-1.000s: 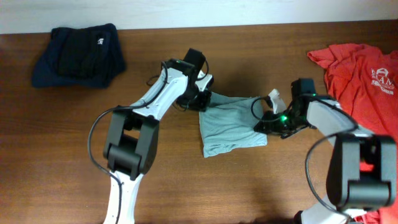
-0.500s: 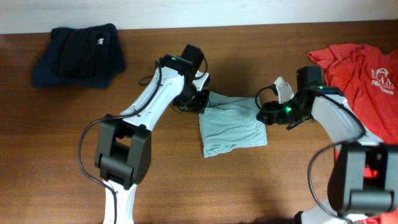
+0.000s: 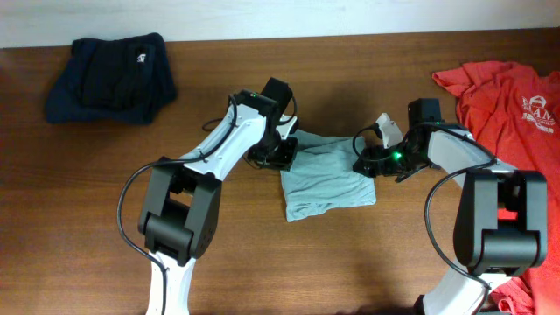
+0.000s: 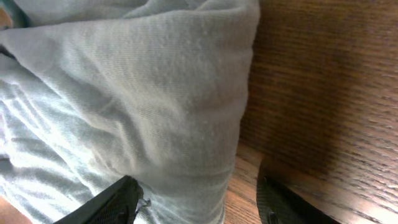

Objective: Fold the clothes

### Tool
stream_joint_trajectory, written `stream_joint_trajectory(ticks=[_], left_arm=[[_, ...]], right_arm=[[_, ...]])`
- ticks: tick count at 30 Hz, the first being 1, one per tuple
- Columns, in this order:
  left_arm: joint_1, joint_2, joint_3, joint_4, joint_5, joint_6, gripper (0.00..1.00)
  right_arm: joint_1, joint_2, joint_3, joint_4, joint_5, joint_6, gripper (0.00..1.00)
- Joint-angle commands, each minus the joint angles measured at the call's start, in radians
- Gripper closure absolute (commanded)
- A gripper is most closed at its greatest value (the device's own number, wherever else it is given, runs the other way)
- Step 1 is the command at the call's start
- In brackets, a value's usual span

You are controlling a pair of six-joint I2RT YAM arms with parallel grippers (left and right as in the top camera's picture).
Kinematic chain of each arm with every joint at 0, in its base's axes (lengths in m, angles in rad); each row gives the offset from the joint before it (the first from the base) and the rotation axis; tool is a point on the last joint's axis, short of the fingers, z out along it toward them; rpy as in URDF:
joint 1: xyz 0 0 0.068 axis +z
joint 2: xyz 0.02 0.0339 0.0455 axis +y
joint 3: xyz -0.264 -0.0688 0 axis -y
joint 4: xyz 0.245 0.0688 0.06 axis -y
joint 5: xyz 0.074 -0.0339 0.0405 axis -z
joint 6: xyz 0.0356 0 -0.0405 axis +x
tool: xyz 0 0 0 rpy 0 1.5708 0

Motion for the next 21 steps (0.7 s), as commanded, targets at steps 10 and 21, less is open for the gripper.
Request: stream_joint_trajectory(ticks=[10,21], left_arm=[[-0.002,0.026,-0.045,0.054,-0.007,-0.045,0.5],[-0.002,0.089,-0.045,0.162,-0.054,-0.061,0.21]], right_arm=[[-0.005,0.019,0.004,-0.002,-0.022,-0.018,0.34],[-0.005,0.019,0.004,-0.009,-0.022,-0.018,0.34]])
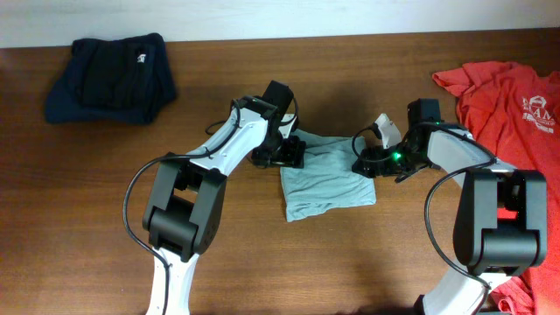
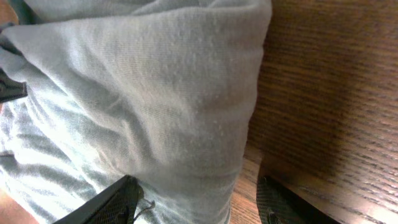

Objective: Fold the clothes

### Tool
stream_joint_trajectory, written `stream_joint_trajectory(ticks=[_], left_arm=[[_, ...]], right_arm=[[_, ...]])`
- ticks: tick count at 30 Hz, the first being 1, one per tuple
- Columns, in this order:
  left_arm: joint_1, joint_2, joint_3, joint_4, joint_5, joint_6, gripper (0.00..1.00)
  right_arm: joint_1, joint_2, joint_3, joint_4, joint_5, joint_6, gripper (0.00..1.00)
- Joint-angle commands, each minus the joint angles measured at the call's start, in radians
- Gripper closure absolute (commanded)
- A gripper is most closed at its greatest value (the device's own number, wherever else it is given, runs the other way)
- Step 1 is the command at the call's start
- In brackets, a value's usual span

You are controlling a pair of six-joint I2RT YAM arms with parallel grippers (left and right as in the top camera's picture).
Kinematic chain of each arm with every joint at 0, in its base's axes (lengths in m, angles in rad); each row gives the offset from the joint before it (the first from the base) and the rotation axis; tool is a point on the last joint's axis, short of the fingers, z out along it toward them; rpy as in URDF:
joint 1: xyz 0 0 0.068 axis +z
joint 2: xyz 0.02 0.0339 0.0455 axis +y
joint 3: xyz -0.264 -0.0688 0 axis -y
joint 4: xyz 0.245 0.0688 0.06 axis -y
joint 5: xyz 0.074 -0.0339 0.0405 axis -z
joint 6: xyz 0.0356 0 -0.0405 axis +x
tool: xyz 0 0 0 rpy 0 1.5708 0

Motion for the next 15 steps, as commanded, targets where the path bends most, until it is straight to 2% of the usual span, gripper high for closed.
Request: stream_joint_trajectory(ticks=[1,5,15], left_arm=[[-0.002,0.05,-0.016,0.035,-0.078,-0.002,0.2],[-0.002,0.05,-0.016,0.063,-0.173,0.014,0.19],[-0.035,0.053,-0.016,0.073,-0.177,0.112,0.16]], right_arm=[[-0.005,0.017,0.004,-0.005,-0.007,-0.005,0.34],[-0.005,0.017,0.004,-0.005,-0.007,-0.005,0.34],[-0.005,0.017,0.004,-0.006,-0.007,-0.004,0.34]])
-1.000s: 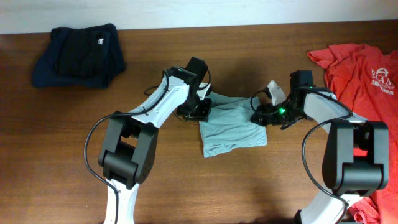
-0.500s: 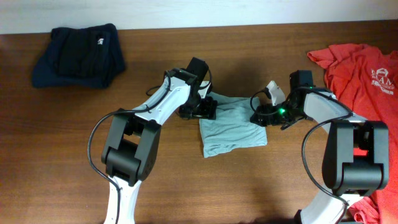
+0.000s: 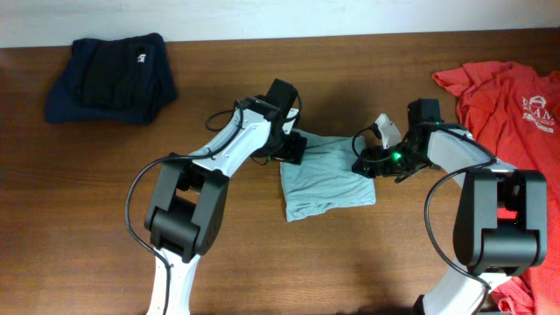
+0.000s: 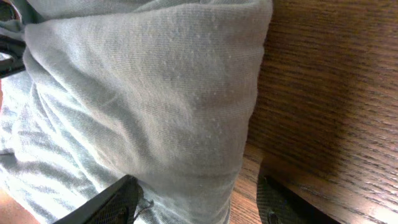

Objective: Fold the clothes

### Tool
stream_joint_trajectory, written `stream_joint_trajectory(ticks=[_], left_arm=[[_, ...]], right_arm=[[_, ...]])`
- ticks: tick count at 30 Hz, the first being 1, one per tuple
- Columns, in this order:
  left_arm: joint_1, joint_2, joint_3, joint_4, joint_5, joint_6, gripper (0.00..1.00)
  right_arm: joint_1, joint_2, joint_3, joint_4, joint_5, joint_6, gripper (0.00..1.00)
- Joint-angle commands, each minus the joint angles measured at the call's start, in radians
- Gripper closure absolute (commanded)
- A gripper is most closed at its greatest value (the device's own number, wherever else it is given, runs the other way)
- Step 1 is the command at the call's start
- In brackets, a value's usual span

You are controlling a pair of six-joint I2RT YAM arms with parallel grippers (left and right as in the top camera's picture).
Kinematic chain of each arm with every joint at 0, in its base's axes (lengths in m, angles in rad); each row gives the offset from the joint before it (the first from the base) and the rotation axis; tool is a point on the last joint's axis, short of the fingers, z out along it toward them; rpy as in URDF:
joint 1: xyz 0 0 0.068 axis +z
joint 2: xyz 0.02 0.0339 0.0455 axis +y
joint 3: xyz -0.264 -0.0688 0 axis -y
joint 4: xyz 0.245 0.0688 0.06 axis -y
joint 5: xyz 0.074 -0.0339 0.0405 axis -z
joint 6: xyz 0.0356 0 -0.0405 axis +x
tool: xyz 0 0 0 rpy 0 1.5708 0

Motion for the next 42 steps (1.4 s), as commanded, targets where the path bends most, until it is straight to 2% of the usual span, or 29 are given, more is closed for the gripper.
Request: stream_joint_trajectory(ticks=[1,4,5,6,12,24,26,34,36,42], left_arm=[[-0.031,0.052,-0.016,0.002,-0.038,0.051,0.15],[-0.065,0.052,-0.016,0.007,-0.039,0.075,0.13],[-0.077,0.052,-0.016,0.01,-0.04,0.077,0.07],[-0.087,0.055,-0.016,0.013,-0.039,0.076,0.06],[-0.121,0.089,-0.016,0.016,-0.099,0.041,0.04],[-0.121,0.091,-0.016,0.019,-0.083,0.038,0.04],[-0.121,0.091,-0.016,0.027,-0.073,0.038,0.01],[-0.121,0.097,-0.016,0.055,0.05,0.039,0.01],[-0.121,0.097,-0.016,0.055,0.057,0.042,0.05],[-0.121,0.097,-0.016,0.05,0.06,0.042,0.36]], right_arm=[[-0.005,0.016,0.004,-0.005,-0.006,-0.003,0.34],[-0.005,0.016,0.004,-0.006,-0.006,-0.003,0.34],[-0.005,0.016,0.004,-0.006,-0.006,-0.003,0.34],[-0.005,0.016,0.004,-0.007,-0.006,-0.003,0.34],[-0.005,0.016,0.004,-0.013,-0.006,-0.003,0.34],[-0.005,0.016,0.004,-0.014,-0.005,-0.003,0.34],[-0.005,0.016,0.004,-0.014,-0.005,-0.003,0.34],[-0.005,0.016,0.004,-0.015,-0.005,-0.003,0.34],[-0.006,0.016,0.004,-0.015,-0.005,0.0,0.34],[-0.006,0.016,0.004,-0.015,-0.005,0.0,0.34]])
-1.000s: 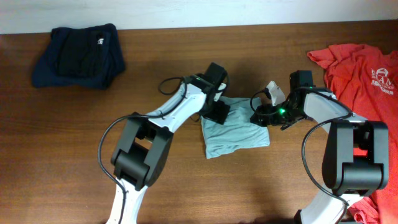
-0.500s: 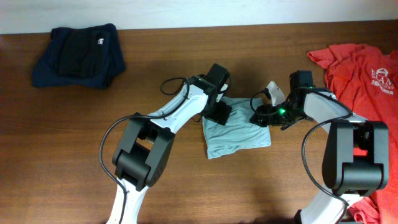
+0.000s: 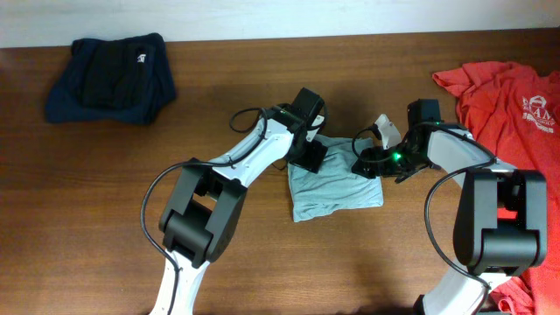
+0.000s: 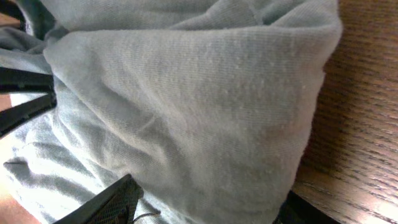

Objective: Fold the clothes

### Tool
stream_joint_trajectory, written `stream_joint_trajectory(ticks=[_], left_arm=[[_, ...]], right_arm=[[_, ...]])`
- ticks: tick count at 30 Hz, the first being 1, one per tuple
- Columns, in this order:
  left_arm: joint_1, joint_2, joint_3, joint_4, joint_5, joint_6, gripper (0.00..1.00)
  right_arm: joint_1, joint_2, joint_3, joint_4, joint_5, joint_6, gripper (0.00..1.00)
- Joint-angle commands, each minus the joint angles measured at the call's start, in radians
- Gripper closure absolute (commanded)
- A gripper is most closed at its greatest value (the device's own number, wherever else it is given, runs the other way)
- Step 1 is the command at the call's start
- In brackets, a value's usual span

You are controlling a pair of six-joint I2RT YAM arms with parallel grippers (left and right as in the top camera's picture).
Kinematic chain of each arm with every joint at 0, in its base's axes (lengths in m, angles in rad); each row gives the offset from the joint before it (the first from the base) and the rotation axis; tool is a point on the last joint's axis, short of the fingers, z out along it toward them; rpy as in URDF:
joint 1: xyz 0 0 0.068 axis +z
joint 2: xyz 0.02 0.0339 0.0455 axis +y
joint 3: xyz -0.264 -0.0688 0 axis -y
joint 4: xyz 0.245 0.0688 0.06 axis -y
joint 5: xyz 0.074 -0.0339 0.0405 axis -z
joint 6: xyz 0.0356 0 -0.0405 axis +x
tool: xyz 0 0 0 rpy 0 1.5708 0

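A pale grey-blue folded garment (image 3: 339, 185) lies mid-table. My left gripper (image 3: 311, 156) is down on its upper left edge, shut on a gathered bit of the fabric. In the right wrist view its dark fingers (image 4: 23, 81) show at the far left against the cloth. My right gripper (image 3: 366, 164) rests at the garment's right edge, open. The fabric (image 4: 186, 106) bulges between its two fingers (image 4: 121, 198) and reaches the right one, and the fold's edge overhangs the wood.
A folded navy pile (image 3: 109, 74) sits at the back left. An unfolded red shirt (image 3: 512, 92) lies at the right, with more red cloth (image 3: 525, 293) at the front right corner. Bare brown table (image 3: 262, 262) runs along the front.
My left gripper has moved to the right over the garment's upper left part. The cloth has shifted right, now touching my right gripper's right finger. The right arm has stayed put.
My left gripper was at the garment's left edge and my right one open at its right edge, wood showing beside the cloth. At each later moment the left gripper stood further right. The garment now sits slightly rightward, pressed between the right fingers.
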Motion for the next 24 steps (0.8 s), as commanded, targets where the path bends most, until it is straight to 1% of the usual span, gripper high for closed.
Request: stream_joint_trajectory(ticks=[1,4,7,8,9,10,11,13,15,19,22,24], left_arm=[[-0.013,0.079,-0.029,-0.013,0.083,-0.005,0.42],[-0.012,0.079,-0.029,-0.013,0.083,-0.005,0.57],[-0.012,0.079,-0.029,-0.013,0.082,-0.004,0.76],[-0.012,0.079,-0.029,-0.013,0.082,-0.003,0.85],[-0.011,0.079,-0.029,-0.013,0.082,0.003,0.98],[-0.007,0.078,-0.028,-0.014,0.077,0.007,1.0],[-0.002,0.077,-0.026,-0.017,0.074,0.007,1.0],[0.015,0.076,-0.011,-0.037,0.066,0.007,1.0],[0.037,0.073,0.02,-0.076,0.063,0.007,1.0],[0.08,0.062,0.078,-0.132,0.063,0.007,1.0],[0.102,0.044,0.12,-0.167,0.063,0.009,0.99],[0.108,0.021,0.135,-0.175,0.06,0.011,1.0]], right_arm=[[-0.005,0.016,0.004,-0.004,-0.002,0.0,0.34],[-0.006,0.016,0.004,-0.004,-0.002,0.0,0.34],[-0.005,0.016,0.004,-0.004,-0.002,0.0,0.34],[-0.005,0.016,0.004,-0.004,-0.002,0.0,0.34],[-0.005,0.016,0.004,-0.004,-0.002,0.0,0.34],[-0.006,0.016,0.004,-0.004,-0.002,0.0,0.34],[-0.005,0.016,0.004,-0.004,-0.003,0.0,0.35],[-0.006,0.015,0.005,-0.003,-0.003,0.0,0.41],[-0.006,0.003,0.024,-0.006,-0.01,0.0,0.41],[-0.006,-0.068,0.129,-0.044,-0.07,0.008,0.31],[-0.008,-0.13,0.227,-0.099,-0.058,0.036,0.24],[-0.011,-0.161,0.274,-0.134,-0.012,0.075,0.21]])
